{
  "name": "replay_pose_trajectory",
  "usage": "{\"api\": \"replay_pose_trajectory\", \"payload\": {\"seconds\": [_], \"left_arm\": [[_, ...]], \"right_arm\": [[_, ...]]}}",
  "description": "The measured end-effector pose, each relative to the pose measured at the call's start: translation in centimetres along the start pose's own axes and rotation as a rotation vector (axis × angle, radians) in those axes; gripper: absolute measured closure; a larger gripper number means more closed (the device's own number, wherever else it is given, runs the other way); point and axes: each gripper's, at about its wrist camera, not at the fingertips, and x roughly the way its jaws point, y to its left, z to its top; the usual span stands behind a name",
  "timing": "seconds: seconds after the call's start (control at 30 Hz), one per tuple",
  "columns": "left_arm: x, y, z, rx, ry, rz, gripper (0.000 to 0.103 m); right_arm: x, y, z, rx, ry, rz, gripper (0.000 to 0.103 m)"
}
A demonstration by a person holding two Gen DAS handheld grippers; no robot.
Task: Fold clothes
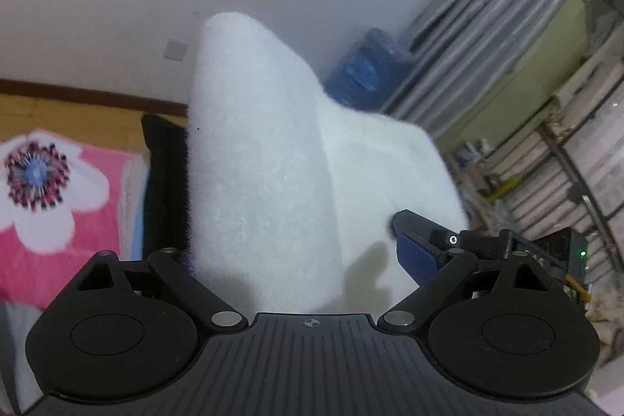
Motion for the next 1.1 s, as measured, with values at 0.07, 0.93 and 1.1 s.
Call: {"api": "replay_pose_trajectory", "payload": {"seconds": [0.07, 0.93, 1.1], "left_arm": [[1.1, 0.5, 0.3, 0.0, 0.003, 0.023, 0.01], [4.4, 4.9, 0.1, -0.082, -0.056, 0.106, 0.012], [4.3, 5.7, -0.1, -0.106, -0.077, 0.126, 0.006]], "right_arm": [[1.5, -1.3, 1.1, 0.012, 0.013, 0.005, 0.045], [4.4, -9.4, 4.0, 0.083, 0.086, 0.021, 0.041], [3.7, -11.2, 4.7, 0.109, 0.093, -0.008, 0.032]]}}
